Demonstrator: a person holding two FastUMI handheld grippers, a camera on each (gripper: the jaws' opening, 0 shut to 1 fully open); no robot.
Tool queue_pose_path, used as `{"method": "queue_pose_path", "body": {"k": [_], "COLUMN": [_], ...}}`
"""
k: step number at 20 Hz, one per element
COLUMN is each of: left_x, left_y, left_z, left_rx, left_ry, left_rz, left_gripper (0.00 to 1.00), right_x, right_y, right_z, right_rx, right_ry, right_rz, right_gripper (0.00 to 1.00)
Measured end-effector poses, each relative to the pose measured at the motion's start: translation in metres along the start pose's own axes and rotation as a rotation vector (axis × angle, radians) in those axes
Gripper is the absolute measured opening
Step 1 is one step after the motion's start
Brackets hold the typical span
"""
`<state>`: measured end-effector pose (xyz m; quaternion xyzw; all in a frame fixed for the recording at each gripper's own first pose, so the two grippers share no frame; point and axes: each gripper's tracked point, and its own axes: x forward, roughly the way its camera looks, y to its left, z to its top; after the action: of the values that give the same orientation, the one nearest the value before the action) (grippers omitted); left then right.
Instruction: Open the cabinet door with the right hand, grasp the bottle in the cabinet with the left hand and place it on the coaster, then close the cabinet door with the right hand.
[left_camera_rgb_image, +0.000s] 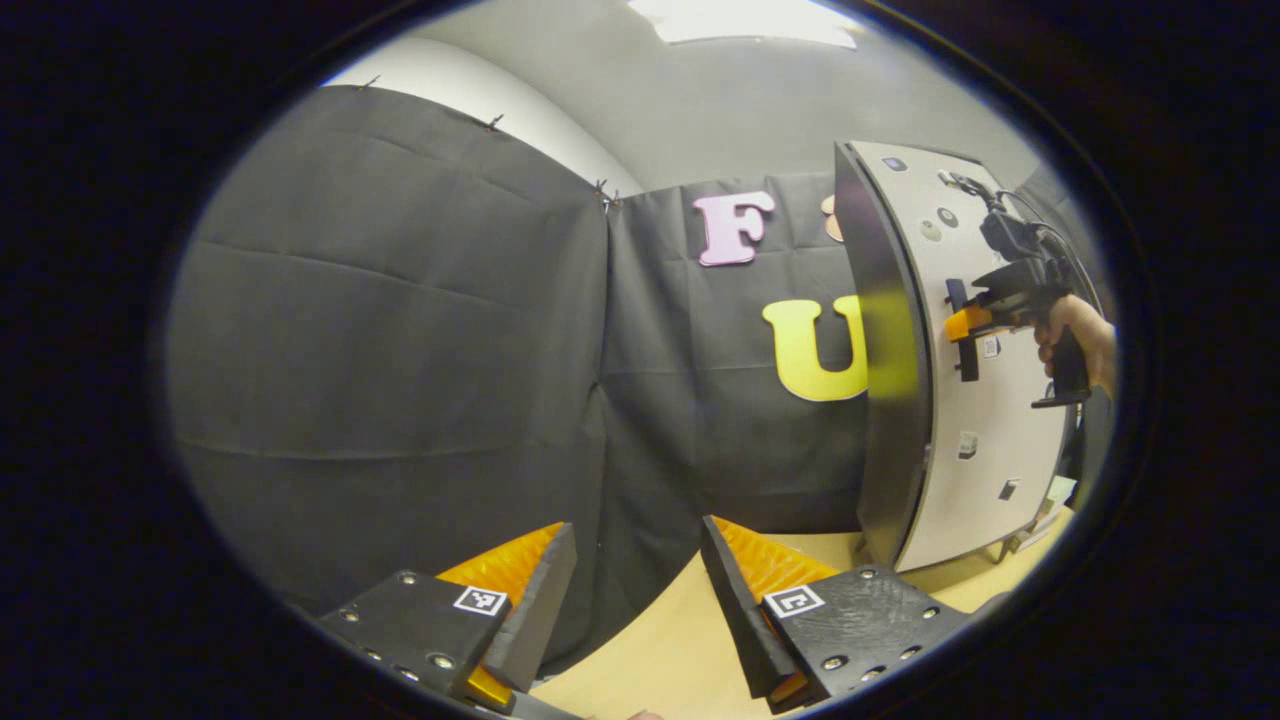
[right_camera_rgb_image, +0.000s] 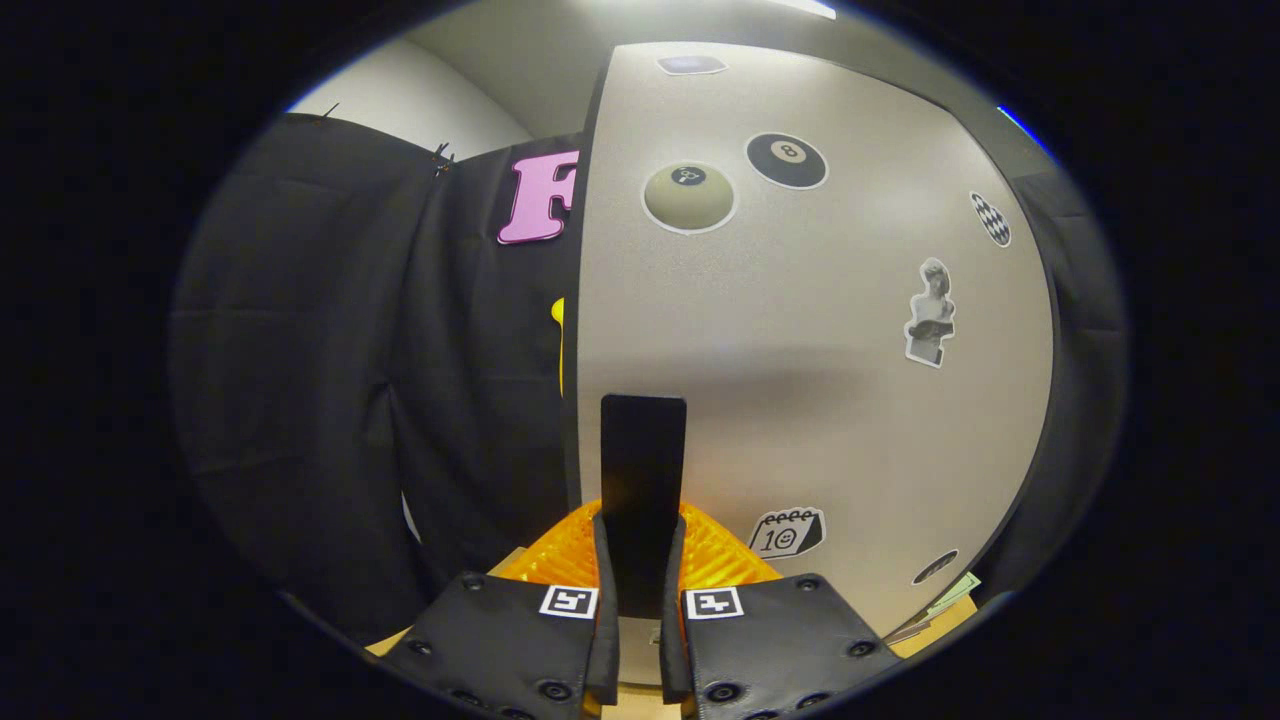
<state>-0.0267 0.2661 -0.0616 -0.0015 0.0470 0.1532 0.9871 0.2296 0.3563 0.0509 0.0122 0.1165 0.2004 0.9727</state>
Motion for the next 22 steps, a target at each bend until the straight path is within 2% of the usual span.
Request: {"method": "queue_pose_path", "body": {"k": [1,6,9,12,22], "left_x": [-0.003,-0.015,-0.028,-0.044,-0.081], "left_y": [-0.002,-0.056,-0.072,-0.094,-0.139], "left_z": [0.004,0.020,0.026,0.031,0.046], "left_rx": [0.002,0.002,-0.002,0.010,0.031], "left_ry": [-0.008,-0.028,-0.039,-0.043,-0.067], "left_rz": [-0.012,-0.066,-0.093,-0.118,-0.162], "left_gripper": [0.75,0.75,0.78,0.75,0.75], "right_x": [-0.004,-0.024,-0.029,-0.036,-0.057], "right_y": [0.001,-0.002,-0.006,-0.010,-0.027], "right_z": [-0.001,-0.001,-0.001,-0.001,-0.006], "right_rx": [0.007,0.001,-0.003,-0.001,0.023], "right_ry": [0.000,0.005,0.002,-0.001,0.001], "right_rz": [0.017,0.099,0.137,0.175,0.250], "right_gripper": [0.18,0.18,0.18,0.18,0.18]}}
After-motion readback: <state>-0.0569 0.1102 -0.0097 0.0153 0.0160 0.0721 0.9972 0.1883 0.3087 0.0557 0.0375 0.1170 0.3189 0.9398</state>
